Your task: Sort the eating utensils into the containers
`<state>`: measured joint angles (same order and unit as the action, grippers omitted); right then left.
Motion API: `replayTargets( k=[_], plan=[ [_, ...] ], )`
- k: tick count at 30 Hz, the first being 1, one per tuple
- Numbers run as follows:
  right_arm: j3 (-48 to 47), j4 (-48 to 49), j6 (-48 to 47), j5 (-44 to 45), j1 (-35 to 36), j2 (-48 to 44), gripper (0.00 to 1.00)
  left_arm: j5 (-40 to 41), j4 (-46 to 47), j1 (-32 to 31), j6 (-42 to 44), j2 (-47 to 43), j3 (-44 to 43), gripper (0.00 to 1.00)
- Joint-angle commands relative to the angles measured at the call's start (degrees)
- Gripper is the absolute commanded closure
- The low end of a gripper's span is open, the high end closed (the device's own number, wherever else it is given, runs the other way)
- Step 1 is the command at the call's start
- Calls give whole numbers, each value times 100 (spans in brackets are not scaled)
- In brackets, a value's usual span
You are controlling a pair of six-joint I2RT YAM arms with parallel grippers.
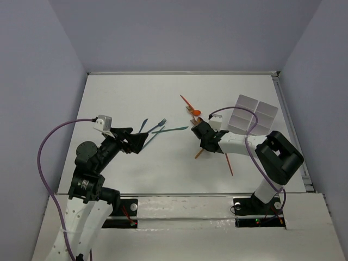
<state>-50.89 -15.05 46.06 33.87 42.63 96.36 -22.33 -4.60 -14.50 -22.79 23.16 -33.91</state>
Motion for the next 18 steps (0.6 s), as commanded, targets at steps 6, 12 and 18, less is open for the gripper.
replayTargets(
  k=[6, 12, 18],
  plan=[
    [62, 116, 78, 85, -80, -29, 82, -123, 240, 35, 37, -4, -63, 1],
    [71, 11, 78, 155, -80, -301, 93, -123, 249, 35, 29, -13, -54, 1],
    [132, 54, -27, 85, -80, -923, 93, -132, 249, 35, 29, -22, -46, 1]
  ],
)
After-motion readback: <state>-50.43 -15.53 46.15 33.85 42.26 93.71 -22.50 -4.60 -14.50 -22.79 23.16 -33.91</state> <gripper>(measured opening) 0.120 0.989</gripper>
